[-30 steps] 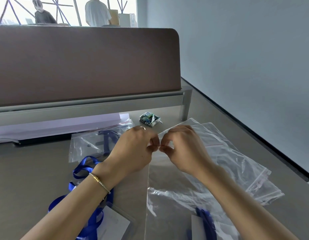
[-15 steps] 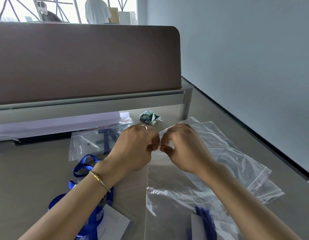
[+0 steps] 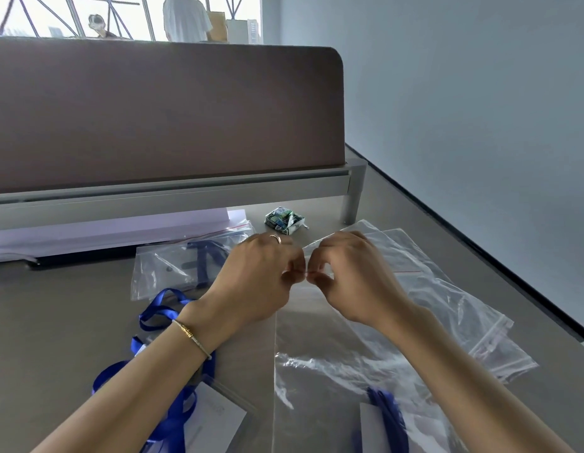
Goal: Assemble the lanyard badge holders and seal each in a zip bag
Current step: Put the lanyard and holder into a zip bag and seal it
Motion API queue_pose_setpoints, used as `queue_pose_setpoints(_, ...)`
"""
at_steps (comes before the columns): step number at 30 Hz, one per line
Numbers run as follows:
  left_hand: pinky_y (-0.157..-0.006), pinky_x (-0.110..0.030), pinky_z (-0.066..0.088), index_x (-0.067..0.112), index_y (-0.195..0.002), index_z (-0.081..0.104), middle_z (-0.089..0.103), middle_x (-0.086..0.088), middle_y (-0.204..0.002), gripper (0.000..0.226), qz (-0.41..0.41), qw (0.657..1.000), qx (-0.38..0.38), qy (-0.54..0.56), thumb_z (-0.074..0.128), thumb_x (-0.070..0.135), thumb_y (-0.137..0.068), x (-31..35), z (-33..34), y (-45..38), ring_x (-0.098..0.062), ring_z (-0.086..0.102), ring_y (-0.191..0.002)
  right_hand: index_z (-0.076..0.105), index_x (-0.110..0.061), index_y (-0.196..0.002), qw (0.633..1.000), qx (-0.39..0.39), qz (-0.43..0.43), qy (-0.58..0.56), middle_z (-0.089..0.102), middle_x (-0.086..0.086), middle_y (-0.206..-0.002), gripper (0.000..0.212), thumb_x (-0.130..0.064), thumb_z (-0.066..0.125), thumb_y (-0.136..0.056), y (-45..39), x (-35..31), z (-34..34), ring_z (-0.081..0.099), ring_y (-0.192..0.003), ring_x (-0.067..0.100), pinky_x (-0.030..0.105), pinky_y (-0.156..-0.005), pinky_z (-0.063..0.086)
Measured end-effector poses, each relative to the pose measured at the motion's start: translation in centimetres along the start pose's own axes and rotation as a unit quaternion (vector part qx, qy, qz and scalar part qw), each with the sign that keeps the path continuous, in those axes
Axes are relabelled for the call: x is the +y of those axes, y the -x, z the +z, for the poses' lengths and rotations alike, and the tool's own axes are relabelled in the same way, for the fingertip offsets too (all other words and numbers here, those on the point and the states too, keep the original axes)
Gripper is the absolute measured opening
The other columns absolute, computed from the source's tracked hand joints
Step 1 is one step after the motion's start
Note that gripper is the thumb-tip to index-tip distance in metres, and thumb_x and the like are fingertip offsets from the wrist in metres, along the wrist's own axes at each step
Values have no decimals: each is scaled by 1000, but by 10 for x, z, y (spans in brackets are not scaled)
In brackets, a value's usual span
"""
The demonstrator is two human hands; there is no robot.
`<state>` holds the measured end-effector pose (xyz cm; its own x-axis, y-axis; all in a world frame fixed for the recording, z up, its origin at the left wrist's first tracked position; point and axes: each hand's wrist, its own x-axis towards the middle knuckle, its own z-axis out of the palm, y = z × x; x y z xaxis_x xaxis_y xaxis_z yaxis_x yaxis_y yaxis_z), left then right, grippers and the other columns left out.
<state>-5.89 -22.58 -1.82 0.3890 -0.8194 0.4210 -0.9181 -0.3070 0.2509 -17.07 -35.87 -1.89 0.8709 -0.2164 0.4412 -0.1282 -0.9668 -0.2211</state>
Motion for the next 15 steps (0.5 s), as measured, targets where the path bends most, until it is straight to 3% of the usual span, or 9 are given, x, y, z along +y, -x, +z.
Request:
queue_pose_setpoints(6,-57,-18,30,29,-74,71,62,16,-76,20,10,1000,17,-2,75,9,-74,-6,-1,0,-11,53,-74,75,-28,-76,1000,-13,15,-15,68,-11,-77,4,-28,79,-78,-1,7,-2,60,-79,14,32,-81,46)
queue_pose_setpoints(10,-68,-26,41,32,-86,72,62,18,-83,10,9,1000,11,4,71,23,-83,-2,-2,1,-8,50,-81,74,-26,-74,1000,-6,6,1,66,-10,-74,6,-22,76,-78,0,8,-3,58,-77,15,33,-79,47)
queue_pose_setpoints(12,-73,-26,40,33,-93,71,62,17,-89,9,17,1000,9,1,70,32,-85,0,-2,1,-9,51,-86,74,-25,-74,1000,-3,-4,9,64,-9,-71,7,-20,75,-77,1,5,-3,57,-75,15,31,-77,46)
queue_pose_setpoints(15,-69,-27,40,29,-83,72,62,14,-85,5,30,999,17,1,74,25,-81,2,-1,0,-14,54,-84,73,-26,-73,1000,3,-10,9,63,-9,-70,7,-21,76,-77,1,4,-3,56,-74,15,27,-75,41)
